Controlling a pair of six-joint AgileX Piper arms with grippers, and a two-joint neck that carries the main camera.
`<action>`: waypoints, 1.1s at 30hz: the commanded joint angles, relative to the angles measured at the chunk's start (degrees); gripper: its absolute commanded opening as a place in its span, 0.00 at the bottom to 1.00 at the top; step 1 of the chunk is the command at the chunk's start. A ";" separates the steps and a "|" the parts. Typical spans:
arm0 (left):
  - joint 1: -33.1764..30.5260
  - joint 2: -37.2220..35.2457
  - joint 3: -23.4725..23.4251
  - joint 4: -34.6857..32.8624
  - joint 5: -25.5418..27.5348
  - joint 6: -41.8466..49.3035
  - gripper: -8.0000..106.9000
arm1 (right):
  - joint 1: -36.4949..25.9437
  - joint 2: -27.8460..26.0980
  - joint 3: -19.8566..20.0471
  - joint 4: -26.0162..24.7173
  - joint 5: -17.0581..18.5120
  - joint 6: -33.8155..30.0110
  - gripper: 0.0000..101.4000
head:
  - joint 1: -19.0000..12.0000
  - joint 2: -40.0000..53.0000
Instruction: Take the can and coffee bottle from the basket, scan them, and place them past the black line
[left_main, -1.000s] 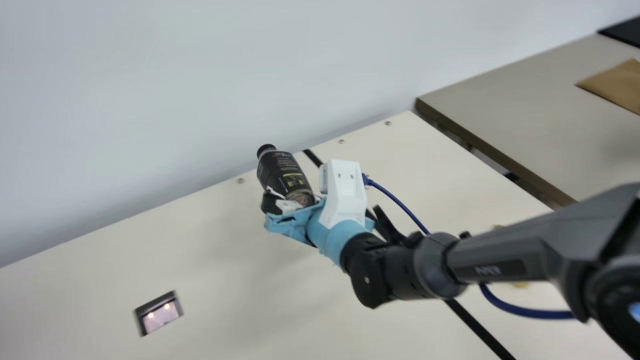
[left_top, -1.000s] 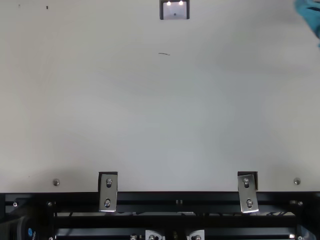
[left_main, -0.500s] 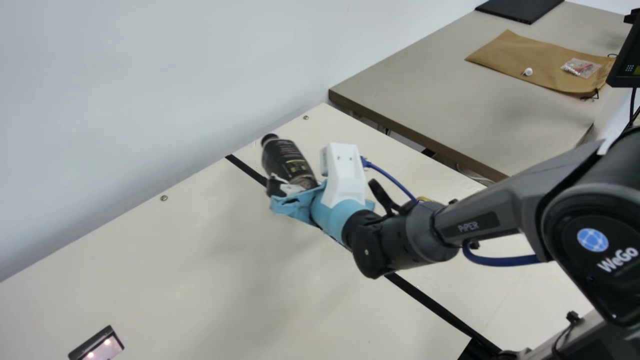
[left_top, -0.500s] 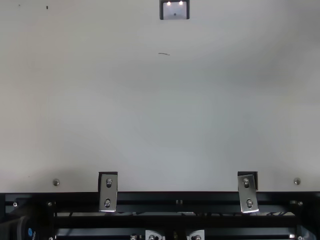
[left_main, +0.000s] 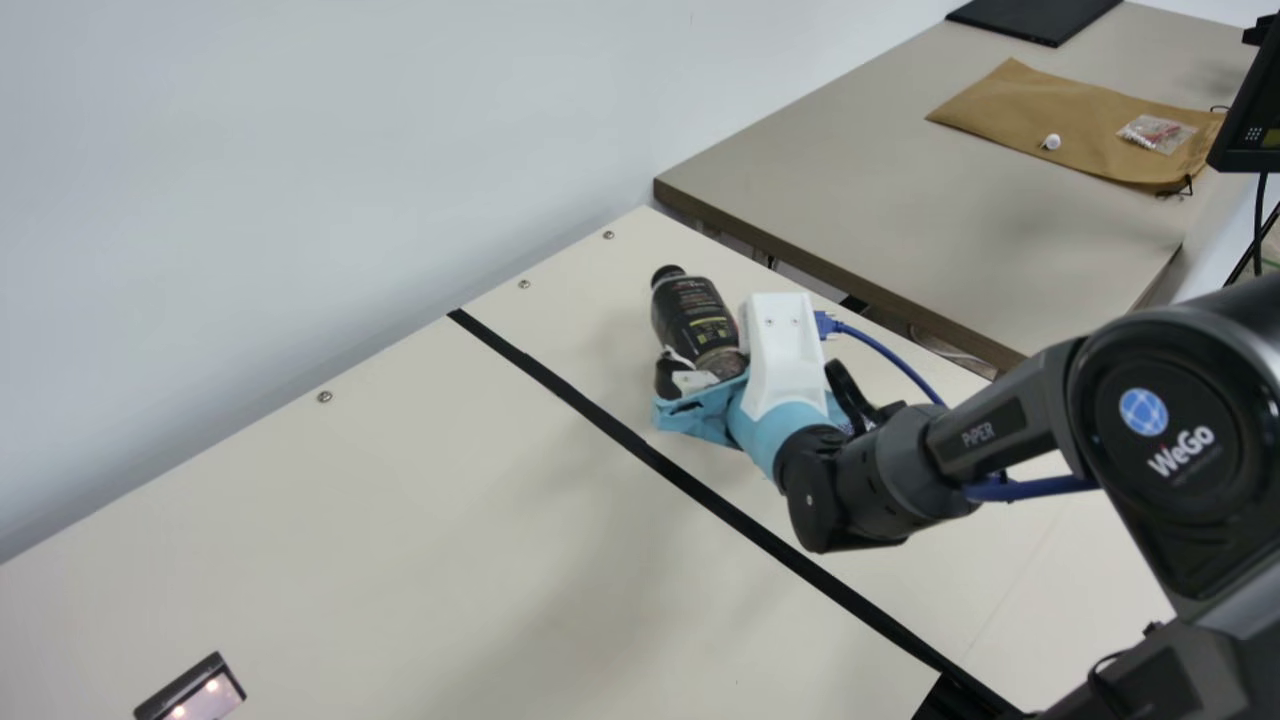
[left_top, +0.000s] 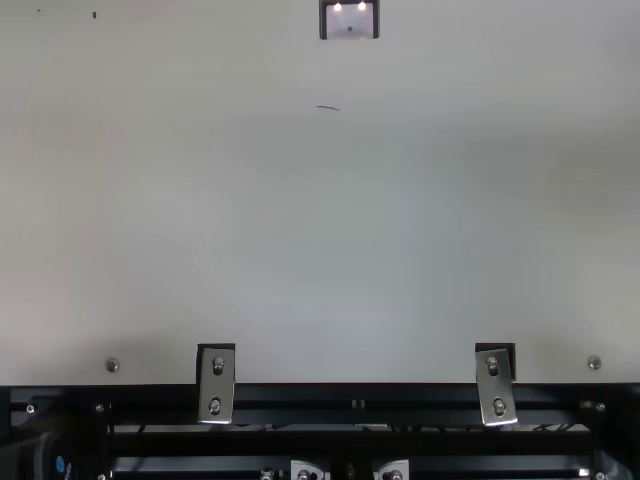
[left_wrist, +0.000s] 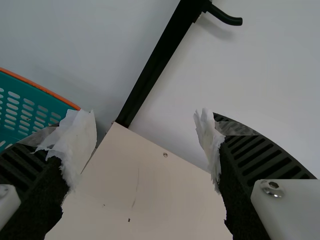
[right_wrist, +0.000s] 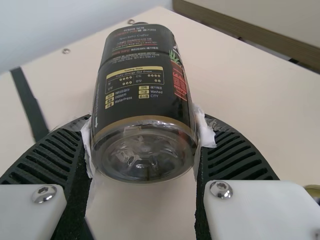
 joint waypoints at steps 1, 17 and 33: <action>0.00 0.00 0.00 0.00 0.00 0.00 0.85 | -2.25 0.44 0.67 -1.35 0.04 -0.86 0.00 | -1.53 -0.62; 0.00 0.00 0.00 0.00 0.00 0.00 0.85 | -12.02 5.04 3.89 -13.08 -2.75 3.64 1.00 | -1.53 -0.62; 0.00 0.00 0.00 0.00 0.00 0.00 0.85 | -8.11 -11.66 5.01 -15.26 1.39 5.37 1.00 | -1.53 -0.62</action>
